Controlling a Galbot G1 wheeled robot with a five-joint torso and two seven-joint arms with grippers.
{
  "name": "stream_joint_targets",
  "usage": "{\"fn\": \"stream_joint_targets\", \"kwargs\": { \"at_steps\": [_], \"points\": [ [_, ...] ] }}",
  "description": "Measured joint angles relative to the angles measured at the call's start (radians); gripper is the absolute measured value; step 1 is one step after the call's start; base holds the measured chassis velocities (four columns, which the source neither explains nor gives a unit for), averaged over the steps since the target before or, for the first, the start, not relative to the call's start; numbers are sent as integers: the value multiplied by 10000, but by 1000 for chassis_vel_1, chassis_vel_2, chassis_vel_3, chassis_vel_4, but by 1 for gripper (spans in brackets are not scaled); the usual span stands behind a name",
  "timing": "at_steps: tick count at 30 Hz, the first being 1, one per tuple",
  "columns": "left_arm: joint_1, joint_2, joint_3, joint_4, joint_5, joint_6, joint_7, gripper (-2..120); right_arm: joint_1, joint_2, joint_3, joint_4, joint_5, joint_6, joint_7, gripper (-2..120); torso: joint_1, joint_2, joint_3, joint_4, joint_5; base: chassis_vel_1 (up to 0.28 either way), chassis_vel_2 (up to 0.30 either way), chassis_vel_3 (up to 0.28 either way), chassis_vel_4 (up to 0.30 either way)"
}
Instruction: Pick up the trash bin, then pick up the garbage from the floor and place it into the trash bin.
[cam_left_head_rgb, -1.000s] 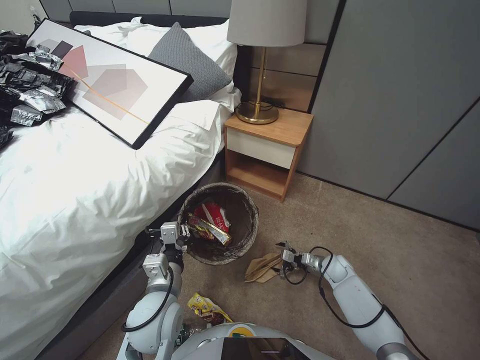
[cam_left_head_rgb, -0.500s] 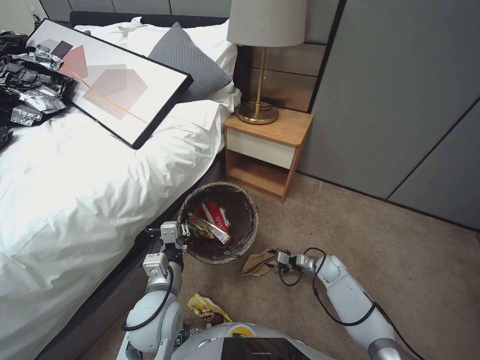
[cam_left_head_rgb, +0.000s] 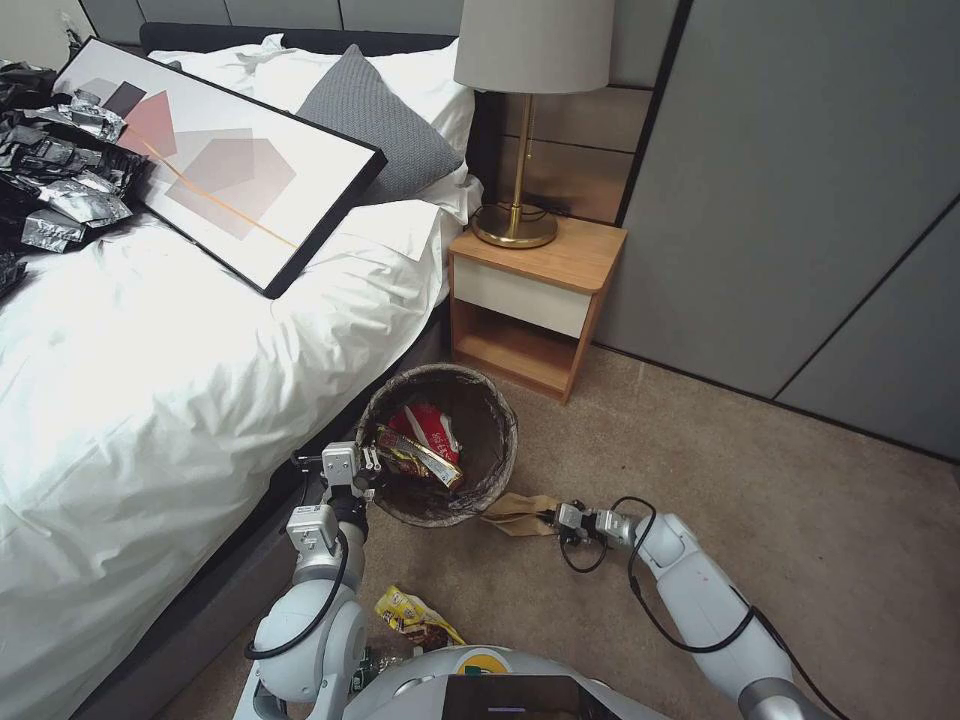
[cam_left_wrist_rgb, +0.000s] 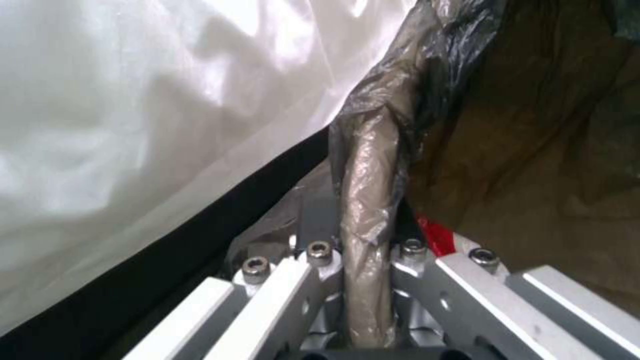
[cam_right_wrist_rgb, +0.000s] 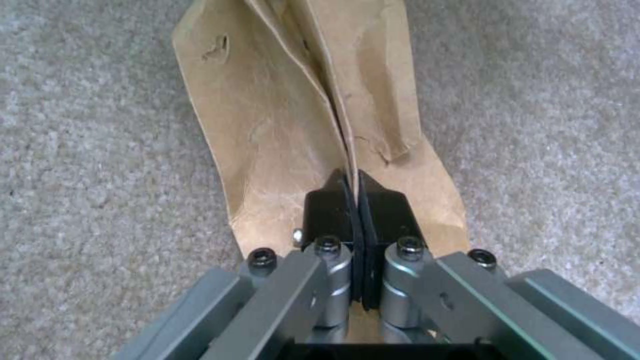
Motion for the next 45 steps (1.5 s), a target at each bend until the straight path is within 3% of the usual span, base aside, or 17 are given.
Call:
{"fn": "stream_joint_targets", "kwargs": {
  "at_steps": [11, 17, 24, 27, 30, 38, 45],
  "points": [
    [14, 22, -4, -11, -15, 4, 5, 0, -126, -44, 87, 58, 174, 60, 143, 0, 0, 0, 0, 0, 0, 0, 0, 0, 0],
    [26, 35, -19, -38, -18, 5, 5, 0, -421, -118, 144, 416, 1138, 66, 669, 0, 0, 0, 1, 0, 0, 0, 0, 0, 0],
    [-5, 69, -33, -7, -59, 6, 0, 0, -1487, -182, 323, 1825, 3510, 124, 2036, 0, 0, 0, 1, -3, 0, 0, 0, 0, 0],
    [-3, 93, -30, 3, -75, 3, -7, 0, -2221, -93, 458, 2934, 5176, 264, 3112, 0, 0, 0, 0, 1, 1, 0, 0, 0, 0],
    [0, 106, -31, 11, -87, 2, -11, 0, -2665, -74, 563, 3728, 5885, 374, 3523, 0, 0, 0, 0, -1, -1, 0, 0, 0, 0],
    [2, 124, -17, 28, -96, 0, -22, 0, -3633, -14, 940, 6564, 7191, 650, 4201, 0, 0, 0, 0, -1, -2, 0, 0, 0, 0],
    [15, 112, 2, 28, -89, 0, -29, 0, -3856, -9, 904, 8313, 7510, 747, 4134, 0, 0, 0, 0, 0, -2, 0, 0, 0, 0]
  ]
}}
